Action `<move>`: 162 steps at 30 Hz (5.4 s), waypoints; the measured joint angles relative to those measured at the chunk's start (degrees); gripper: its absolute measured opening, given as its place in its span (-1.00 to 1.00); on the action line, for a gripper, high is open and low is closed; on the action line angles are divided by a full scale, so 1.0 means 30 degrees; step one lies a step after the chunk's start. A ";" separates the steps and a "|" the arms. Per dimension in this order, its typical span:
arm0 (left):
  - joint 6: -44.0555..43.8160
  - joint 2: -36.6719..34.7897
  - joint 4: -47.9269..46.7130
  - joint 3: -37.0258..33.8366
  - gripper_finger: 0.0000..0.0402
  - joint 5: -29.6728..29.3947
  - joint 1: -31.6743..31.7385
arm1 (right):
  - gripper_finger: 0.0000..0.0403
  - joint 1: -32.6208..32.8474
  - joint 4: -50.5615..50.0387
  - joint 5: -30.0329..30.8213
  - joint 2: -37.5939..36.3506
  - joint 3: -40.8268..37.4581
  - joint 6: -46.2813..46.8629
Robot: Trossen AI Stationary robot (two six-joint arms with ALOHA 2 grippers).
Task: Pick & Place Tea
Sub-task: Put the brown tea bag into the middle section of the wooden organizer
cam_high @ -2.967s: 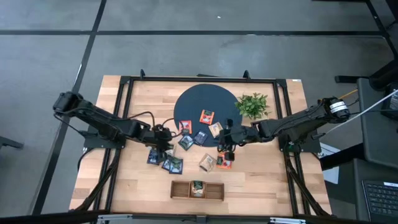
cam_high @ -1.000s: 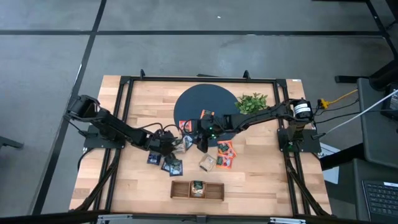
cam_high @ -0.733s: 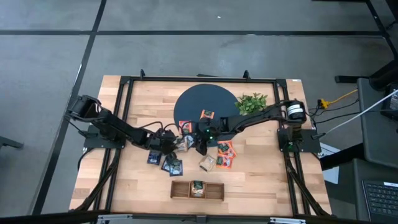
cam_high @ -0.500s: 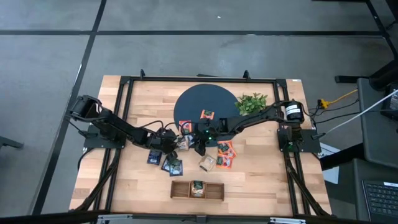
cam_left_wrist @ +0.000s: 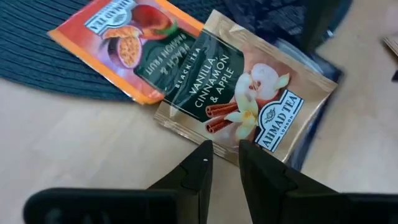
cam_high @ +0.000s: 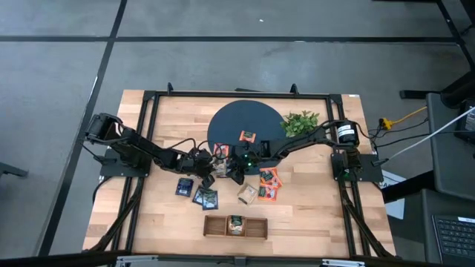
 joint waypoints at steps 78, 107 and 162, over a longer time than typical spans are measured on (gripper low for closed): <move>-0.1593 0.2331 0.3862 0.0036 -0.63 0.0400 0.0278 | -0.04 -0.1602 -0.6127 -0.0558 0.0126 0.2385 -0.1485; -0.1382 0.2376 0.4927 0.0044 -0.63 -0.1142 0.0329 | -0.86 -0.1536 -0.5706 -0.0551 0.0126 0.2385 -0.1968; 0.1158 0.2290 0.6147 0.0117 -0.12 0.2844 0.1845 | -0.97 -0.1536 -0.5024 0.0105 0.0133 0.2392 -0.3662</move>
